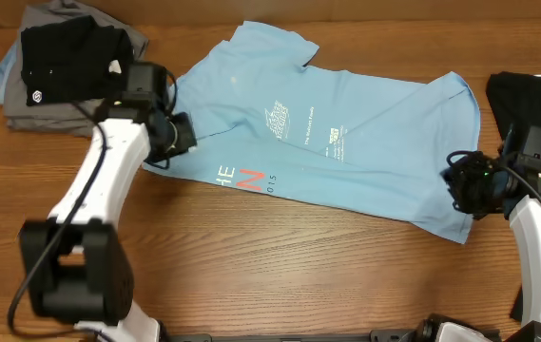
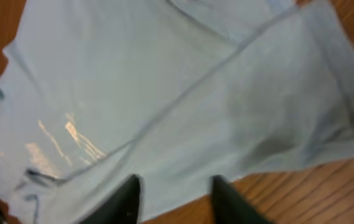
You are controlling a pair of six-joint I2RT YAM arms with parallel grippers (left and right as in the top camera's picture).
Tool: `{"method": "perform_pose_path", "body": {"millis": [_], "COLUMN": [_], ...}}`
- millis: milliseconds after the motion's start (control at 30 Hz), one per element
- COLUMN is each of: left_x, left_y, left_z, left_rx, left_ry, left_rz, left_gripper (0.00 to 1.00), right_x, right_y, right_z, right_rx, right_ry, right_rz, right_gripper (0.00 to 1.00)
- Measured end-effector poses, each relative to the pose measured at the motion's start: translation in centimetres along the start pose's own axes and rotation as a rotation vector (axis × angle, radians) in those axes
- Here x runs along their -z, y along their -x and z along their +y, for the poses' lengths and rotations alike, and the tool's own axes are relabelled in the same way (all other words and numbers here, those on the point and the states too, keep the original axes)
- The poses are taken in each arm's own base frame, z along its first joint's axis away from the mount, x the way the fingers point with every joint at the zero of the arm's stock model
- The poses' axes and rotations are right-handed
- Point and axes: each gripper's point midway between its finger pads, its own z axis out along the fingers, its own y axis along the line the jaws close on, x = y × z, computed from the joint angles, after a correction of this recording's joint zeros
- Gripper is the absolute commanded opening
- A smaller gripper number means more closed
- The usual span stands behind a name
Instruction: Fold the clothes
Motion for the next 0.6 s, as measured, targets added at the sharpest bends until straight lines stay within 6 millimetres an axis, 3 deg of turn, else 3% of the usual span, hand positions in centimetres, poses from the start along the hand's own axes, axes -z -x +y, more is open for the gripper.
{"method": "perform_pose_path", "body": {"millis": [67,167,300,467,600], "left_x": [-2.1,-4.9,-7.2,-7.3,-7.3], "left_y": [-0.9,-2.0,-3.2,-3.0,-2.9], "left_z": [0.4,1.1,1.8,2.0,2.5], "left_rx": [0.003,0.01,0.016,0.023,0.035], "left_ry": [0.02,0.049,0.077,0.074,0.079], "left_rz": [0.058,0.133,0.197,0.194,0.197], "left_gripper": [0.04,0.04,0.04,0.04,0.04], "right_x": [0.0,-0.1,-1.3,-4.5,-7.1], "right_y": [-0.6,-1.0,-2.5,-3.9,-4.8], "right_z": [-0.1,0.1,0.3,0.4,-1.0], "right_rx": [0.004,0.026,0.069,0.126,0.096], "right_ry": [0.003,0.007,0.005,0.005,-0.057], "right_rz": [0.027,0.041,0.078,0.114,0.166], "right_gripper": [0.04,0.04,0.04,0.04,0.04]}}
